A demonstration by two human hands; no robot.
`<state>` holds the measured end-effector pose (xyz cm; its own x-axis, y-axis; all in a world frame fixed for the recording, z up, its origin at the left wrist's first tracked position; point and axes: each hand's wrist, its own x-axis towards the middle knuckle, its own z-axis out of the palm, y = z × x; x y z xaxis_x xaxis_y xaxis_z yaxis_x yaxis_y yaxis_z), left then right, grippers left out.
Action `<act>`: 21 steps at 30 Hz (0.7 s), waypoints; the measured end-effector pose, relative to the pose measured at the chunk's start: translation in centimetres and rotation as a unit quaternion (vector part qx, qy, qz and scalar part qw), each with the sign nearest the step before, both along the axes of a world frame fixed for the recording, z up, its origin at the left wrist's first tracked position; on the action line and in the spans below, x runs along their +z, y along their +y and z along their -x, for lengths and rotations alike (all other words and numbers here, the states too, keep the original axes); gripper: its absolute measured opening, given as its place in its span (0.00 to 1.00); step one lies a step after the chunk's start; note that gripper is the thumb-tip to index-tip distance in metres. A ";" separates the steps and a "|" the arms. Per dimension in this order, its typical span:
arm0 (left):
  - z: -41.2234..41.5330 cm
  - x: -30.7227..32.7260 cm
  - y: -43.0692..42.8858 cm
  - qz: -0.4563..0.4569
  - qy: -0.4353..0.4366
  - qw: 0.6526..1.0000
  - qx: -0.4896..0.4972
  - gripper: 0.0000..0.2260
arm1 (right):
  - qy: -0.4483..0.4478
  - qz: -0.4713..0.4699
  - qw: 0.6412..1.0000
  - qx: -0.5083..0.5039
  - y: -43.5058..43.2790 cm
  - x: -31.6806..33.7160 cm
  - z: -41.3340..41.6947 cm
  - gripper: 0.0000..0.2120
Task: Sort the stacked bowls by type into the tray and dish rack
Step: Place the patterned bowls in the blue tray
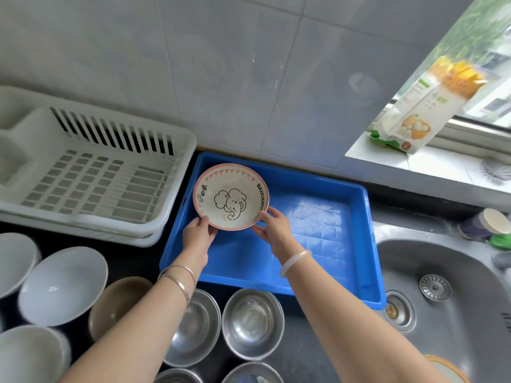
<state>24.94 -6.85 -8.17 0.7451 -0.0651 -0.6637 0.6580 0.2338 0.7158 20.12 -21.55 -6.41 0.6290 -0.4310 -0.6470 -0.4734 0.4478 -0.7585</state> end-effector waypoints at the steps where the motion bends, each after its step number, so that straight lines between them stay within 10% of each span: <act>1: 0.4 0.1 -0.1 -0.014 -0.012 1.000 -0.010 0.12 | -0.002 -0.003 1.000 0.014 0.0 0.1 0.3 0.18; 14: 8.4 4.0 -2.7 -0.165 -0.111 0.967 -0.158 0.21 | -0.012 0.097 0.992 0.085 -2.1 3.1 9.7 0.10; 21: 17.8 6.8 -8.7 -0.191 -0.190 0.894 -0.357 0.14 | 0.031 0.255 0.965 0.056 -6.9 4.7 21.6 0.09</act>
<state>7.12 -15.56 -1.40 0.7806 -0.4368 -0.4470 0.2338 -0.4592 0.8570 -1.45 -28.40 -1.73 0.6570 -0.6354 -0.4057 -0.5481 -0.0332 -0.8357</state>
